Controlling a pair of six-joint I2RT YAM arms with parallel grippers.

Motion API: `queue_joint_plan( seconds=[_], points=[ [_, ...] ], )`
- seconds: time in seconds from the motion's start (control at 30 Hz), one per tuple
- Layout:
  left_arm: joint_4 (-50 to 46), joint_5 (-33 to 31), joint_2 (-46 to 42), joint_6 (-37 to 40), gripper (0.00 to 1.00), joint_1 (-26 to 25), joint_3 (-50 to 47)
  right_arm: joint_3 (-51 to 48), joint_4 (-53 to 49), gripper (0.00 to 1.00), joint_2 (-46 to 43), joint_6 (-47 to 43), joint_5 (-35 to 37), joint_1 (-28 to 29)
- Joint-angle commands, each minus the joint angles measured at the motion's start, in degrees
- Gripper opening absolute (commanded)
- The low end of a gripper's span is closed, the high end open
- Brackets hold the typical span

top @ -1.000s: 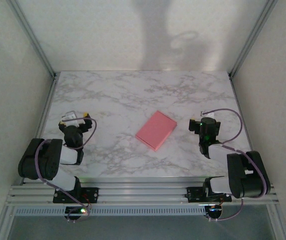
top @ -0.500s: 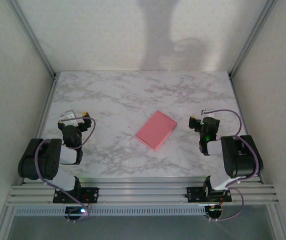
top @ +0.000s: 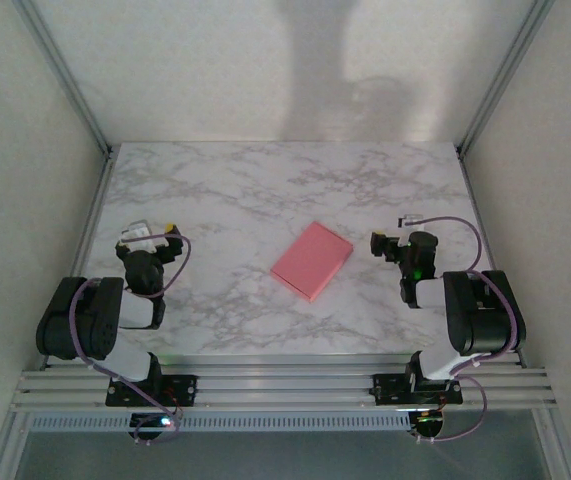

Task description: Fold the paper box

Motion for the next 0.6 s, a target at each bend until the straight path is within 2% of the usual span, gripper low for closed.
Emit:
queue_joint_plan(
  seconds=[0.0, 0.57],
  points=[
    [1.9, 0.7, 0.0, -0.4, 0.99, 0.3, 0.8, 0.9, -0.4, 0.99, -0.6, 0.5, 1.3, -0.3],
    [1.9, 0.7, 0.0, -0.4, 0.99, 0.3, 0.8, 1.0, -0.4, 0.99, -0.5, 0.4, 1.2, -0.3]
  ],
)
